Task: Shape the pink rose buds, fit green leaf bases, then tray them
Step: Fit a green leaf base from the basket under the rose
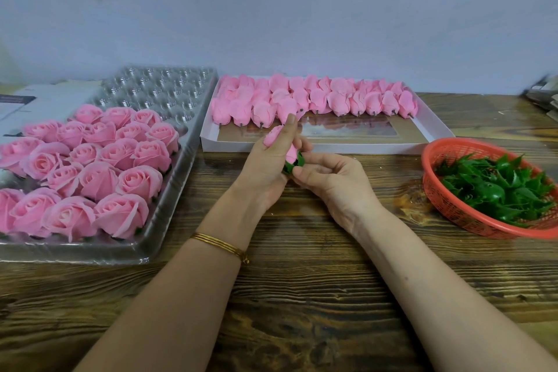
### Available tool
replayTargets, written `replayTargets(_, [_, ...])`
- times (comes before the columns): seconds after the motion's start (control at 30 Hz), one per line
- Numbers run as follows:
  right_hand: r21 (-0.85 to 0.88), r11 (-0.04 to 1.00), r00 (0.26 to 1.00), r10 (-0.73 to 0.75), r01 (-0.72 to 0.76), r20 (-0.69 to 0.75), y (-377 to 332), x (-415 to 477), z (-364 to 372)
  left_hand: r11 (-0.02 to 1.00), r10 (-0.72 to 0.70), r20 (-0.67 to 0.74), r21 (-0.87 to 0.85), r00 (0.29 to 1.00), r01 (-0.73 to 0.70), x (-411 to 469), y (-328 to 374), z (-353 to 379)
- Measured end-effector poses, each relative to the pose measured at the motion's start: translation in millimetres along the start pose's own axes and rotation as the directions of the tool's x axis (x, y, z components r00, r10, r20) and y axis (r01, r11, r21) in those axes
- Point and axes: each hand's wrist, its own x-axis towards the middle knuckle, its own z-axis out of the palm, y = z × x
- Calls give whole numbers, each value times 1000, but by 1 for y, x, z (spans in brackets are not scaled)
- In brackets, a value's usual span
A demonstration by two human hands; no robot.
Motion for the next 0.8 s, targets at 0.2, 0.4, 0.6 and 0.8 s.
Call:
replayTargets(0.2, [-16,1000,999,-26,26,-41,4,3,0,1000,-1,-5,-31,1000,1,-2,1,3])
replayTargets(0.4, [-86,994,995,-76,71,-64,8,5,-2,999,-32,-27,1,999,32,-5,4,6])
replayTargets(0.6, [-179,975,985,-149,132,-89,11,6,-2,999,-47,-40,-16,998,46,-5,3,7])
replayTargets(0.8, [-171,980,991,-115,101,-72,10,6,-1,997,-49,-27,-57,998,48,-2,2,2])
